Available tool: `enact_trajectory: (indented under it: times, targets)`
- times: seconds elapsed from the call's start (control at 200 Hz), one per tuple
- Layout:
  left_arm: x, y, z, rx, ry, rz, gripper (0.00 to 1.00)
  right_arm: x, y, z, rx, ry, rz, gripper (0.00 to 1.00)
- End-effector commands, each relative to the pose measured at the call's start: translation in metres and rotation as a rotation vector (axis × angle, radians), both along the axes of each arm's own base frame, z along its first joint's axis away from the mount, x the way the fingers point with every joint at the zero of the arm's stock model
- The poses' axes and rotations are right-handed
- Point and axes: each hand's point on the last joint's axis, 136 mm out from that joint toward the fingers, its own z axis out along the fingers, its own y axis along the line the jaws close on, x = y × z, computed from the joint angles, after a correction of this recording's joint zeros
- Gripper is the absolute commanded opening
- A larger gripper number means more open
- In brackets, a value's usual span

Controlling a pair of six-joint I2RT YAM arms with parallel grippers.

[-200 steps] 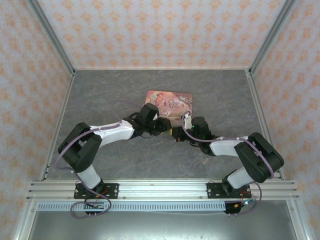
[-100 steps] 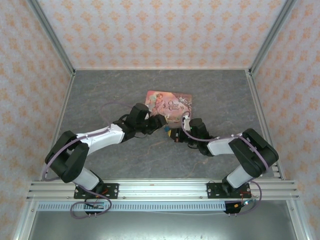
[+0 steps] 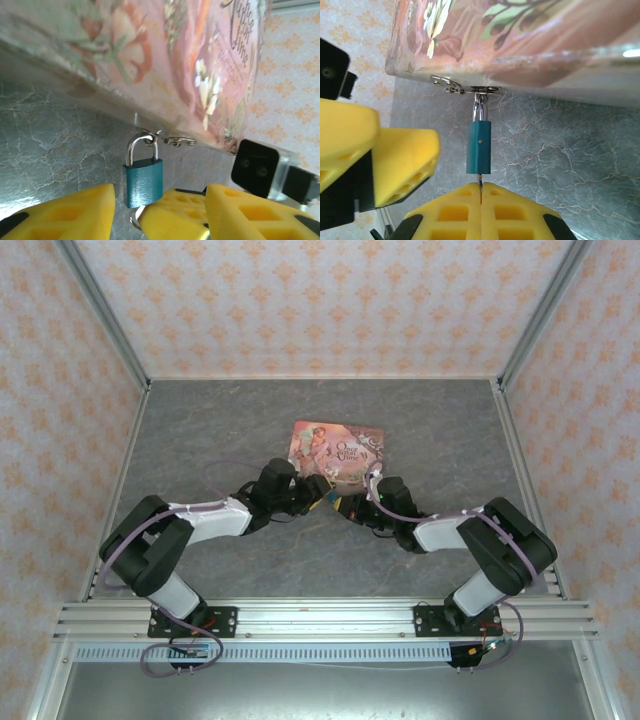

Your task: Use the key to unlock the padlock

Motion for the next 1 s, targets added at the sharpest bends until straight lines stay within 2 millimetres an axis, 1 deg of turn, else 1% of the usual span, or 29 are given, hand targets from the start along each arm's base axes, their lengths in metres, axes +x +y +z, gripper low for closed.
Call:
enact_trajectory:
  times: [0.0,0.12,0.295,0.46,0.711,0.876,0.996]
  targets:
    - [0.007,-0.011,0.005,-0.032,-0.017,0.012,0.5,0.005,0.007,0.013,0.051,0.01,-0.015,0.0]
    - [0.009,-0.011,0.0,-0.02,-0.007,0.022,0.5,0.006,0.008,0.016,0.062,0.012,-0.021,0.0]
    - [0.009,-0.021,-0.006,-0.043,0.009,0.004,0.47,0.007,0.009,0.018,0.068,0.012,-0.02,0.0]
    - [0.011,-0.023,-0.01,-0.049,0.015,0.016,0.4,0.007,0.009,0.017,0.068,0.019,-0.021,0.0]
    - [0.014,-0.016,-0.008,-0.028,0.008,0.051,0.28,0.006,0.007,0.015,0.065,0.022,-0.027,0.0]
    - [0.013,-0.012,-0.007,-0.026,0.006,0.07,0.15,0.006,0.007,0.016,0.066,0.019,-0.025,0.0]
    - [0.013,-0.009,-0.003,-0.016,-0.001,0.076,0.09,0.006,0.007,0.019,0.06,-0.001,-0.017,0.0]
